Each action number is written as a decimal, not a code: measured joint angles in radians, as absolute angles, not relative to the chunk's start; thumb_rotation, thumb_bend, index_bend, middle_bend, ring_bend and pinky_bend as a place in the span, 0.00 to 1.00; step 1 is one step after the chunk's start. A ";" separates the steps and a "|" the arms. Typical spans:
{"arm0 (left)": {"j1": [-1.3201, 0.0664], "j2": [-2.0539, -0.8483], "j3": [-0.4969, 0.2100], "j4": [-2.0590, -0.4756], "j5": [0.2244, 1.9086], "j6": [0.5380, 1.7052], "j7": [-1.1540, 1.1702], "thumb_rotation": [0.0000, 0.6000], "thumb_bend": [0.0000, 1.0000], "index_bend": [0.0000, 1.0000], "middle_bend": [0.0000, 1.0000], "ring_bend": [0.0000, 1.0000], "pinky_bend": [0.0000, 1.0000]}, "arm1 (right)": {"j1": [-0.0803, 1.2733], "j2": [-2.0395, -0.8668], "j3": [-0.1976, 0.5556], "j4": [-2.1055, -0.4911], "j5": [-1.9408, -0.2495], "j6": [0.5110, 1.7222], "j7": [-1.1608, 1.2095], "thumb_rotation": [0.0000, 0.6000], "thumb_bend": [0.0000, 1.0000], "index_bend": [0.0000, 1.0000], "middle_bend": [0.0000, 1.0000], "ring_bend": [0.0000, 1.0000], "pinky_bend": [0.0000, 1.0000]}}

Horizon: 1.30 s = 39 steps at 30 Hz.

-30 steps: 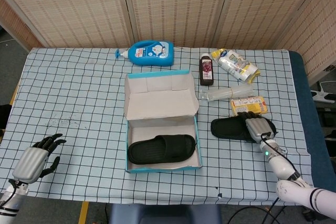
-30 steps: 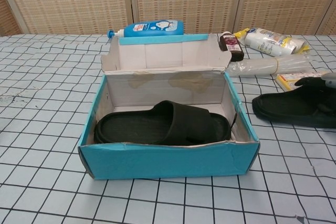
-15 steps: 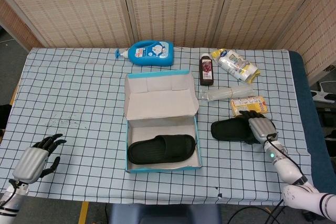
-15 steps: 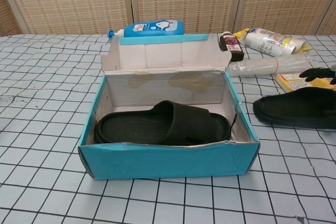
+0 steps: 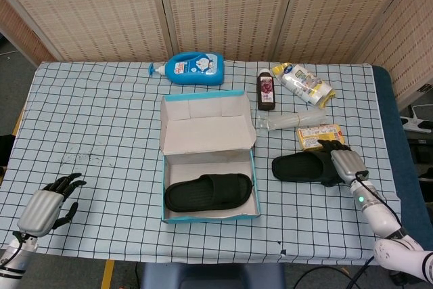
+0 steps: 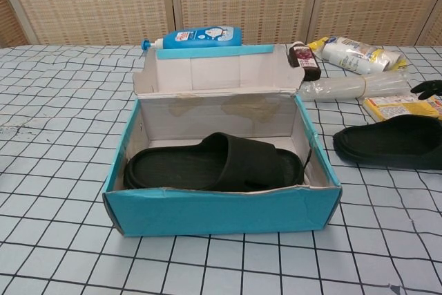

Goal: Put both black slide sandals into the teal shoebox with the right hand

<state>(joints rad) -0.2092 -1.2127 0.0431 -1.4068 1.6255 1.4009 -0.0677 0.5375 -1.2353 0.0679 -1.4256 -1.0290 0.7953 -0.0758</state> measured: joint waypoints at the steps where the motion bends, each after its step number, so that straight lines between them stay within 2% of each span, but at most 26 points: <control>1: -0.209 -1.213 0.043 -1.407 1.625 1.401 -0.068 1.00 0.50 0.24 0.14 0.20 0.39 | 0.539 -1.237 0.065 -1.419 -1.024 0.787 -0.081 1.00 0.03 0.03 0.06 0.00 0.11; 9: -0.210 -1.212 0.043 -1.407 1.625 1.400 -0.071 1.00 0.50 0.24 0.14 0.20 0.40 | 0.552 -1.271 0.046 -1.372 -0.999 0.746 -0.123 1.00 0.03 0.03 0.07 0.00 0.11; 14: -0.209 -1.211 0.044 -1.408 1.627 1.401 -0.072 1.00 0.50 0.24 0.14 0.20 0.39 | 0.564 -1.321 0.027 -1.319 -0.955 0.723 -0.186 1.00 0.03 0.07 0.13 0.00 0.11; 16: -0.209 -1.210 0.044 -1.408 1.627 1.402 -0.072 1.00 0.50 0.24 0.14 0.20 0.40 | 0.566 -1.337 0.022 -1.306 -0.938 0.718 -0.203 1.00 0.03 0.12 0.18 0.01 0.12; 19: -0.209 -1.210 0.044 -1.408 1.627 1.403 -0.073 1.00 0.50 0.24 0.14 0.20 0.40 | 0.566 -1.352 0.020 -1.294 -0.930 0.727 -0.217 1.00 0.03 0.23 0.29 0.11 0.19; 22: -0.209 -1.210 0.045 -1.408 1.627 1.402 -0.073 1.00 0.50 0.24 0.14 0.20 0.40 | 0.560 -1.365 0.024 -1.286 -0.930 0.754 -0.221 1.00 0.03 0.35 0.37 0.20 0.28; 24: -0.209 -1.210 0.045 -1.408 1.627 1.401 -0.073 1.00 0.50 0.24 0.14 0.20 0.40 | 0.554 -1.371 0.027 -1.283 -0.933 0.771 -0.223 1.00 0.03 0.39 0.40 0.23 0.30; 32: -0.210 -1.211 0.045 -1.407 1.627 1.400 -0.071 1.00 0.50 0.24 0.14 0.20 0.40 | 0.539 -1.356 0.039 -1.312 -0.937 0.802 -0.232 1.00 0.03 0.44 0.44 0.28 0.34; 39: -0.210 -1.212 0.046 -1.408 1.626 1.398 -0.069 1.00 0.50 0.24 0.14 0.20 0.40 | 0.530 -1.344 0.049 -1.335 -0.937 0.828 -0.239 1.00 0.03 0.53 0.52 0.37 0.43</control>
<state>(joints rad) -0.2104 -1.2116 0.0455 -1.4075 1.6265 1.3980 -0.0693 0.5299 -1.3439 0.0487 -1.3353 -0.9371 0.8278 -0.2392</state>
